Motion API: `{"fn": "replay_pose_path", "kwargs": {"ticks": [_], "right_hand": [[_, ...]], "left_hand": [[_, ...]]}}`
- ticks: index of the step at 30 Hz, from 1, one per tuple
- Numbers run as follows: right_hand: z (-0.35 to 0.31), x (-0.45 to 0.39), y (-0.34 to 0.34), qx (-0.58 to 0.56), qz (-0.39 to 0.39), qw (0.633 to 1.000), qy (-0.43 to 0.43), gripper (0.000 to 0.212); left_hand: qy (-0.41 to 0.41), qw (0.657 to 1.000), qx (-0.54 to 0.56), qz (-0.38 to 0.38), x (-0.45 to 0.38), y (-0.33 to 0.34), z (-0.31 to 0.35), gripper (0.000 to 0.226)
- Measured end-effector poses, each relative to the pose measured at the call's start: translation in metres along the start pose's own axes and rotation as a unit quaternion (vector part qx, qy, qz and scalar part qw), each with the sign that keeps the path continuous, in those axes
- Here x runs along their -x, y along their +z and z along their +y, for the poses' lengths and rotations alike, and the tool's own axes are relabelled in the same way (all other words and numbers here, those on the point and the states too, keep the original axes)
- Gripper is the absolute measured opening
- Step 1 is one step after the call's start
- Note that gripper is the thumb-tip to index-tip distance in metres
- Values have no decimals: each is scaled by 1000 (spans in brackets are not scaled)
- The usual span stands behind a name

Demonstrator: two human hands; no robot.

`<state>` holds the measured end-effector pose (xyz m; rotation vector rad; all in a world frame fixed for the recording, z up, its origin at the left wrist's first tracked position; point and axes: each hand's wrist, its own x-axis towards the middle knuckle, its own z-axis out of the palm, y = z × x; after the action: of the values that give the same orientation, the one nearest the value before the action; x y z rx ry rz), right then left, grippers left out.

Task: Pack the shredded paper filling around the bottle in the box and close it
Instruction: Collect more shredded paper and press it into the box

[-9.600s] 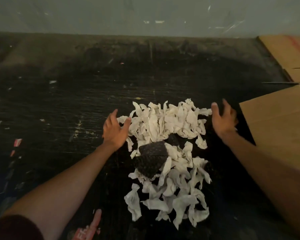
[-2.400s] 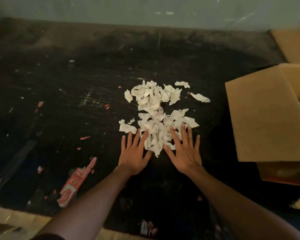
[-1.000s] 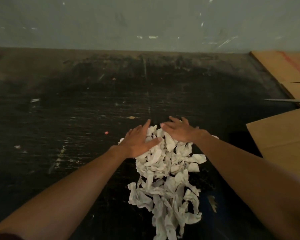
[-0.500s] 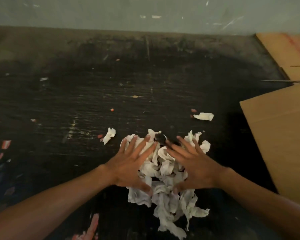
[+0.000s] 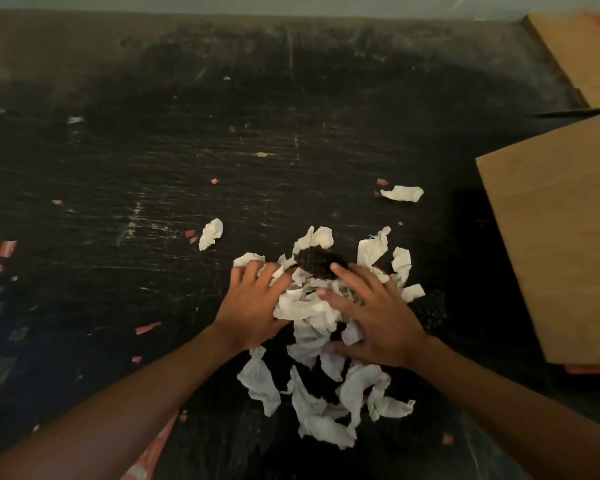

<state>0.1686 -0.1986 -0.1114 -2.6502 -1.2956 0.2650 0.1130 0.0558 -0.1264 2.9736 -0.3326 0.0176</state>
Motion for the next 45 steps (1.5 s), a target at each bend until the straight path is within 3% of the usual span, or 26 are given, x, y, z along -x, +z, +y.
{"fn": "replay_pose_path", "kwargs": {"ticks": [5,12,14,19,23,26,34,38,45], "right_hand": [[6,-6,6,66,28,997,-30,58],[10,2,15,23,116,991,-60,54],[14,3,21,15,141,988,-56,41],[10,-6,9,-93,152,983,44,33],[8,-2,-11,-284,180,925,175,29],[2,3,-36,-328,225,895,202,41],[-9,21,-132,-381,261,867,187,30],[-10,52,-173,-382,290,860,173,30],[-11,127,-226,-351,314,871,139,31]], "left_hand": [[-21,1000,8,0,3,0,4,68],[-57,996,66,36,11,-7,12,41],[-80,995,63,20,11,-11,16,35],[-185,979,76,-35,4,-28,29,40],[-266,955,130,21,14,-47,35,49],[-306,939,144,59,21,-67,40,47],[-321,930,138,116,39,-124,67,52],[-308,932,130,144,57,-154,98,41],[-290,927,130,199,83,-199,172,37]]}}
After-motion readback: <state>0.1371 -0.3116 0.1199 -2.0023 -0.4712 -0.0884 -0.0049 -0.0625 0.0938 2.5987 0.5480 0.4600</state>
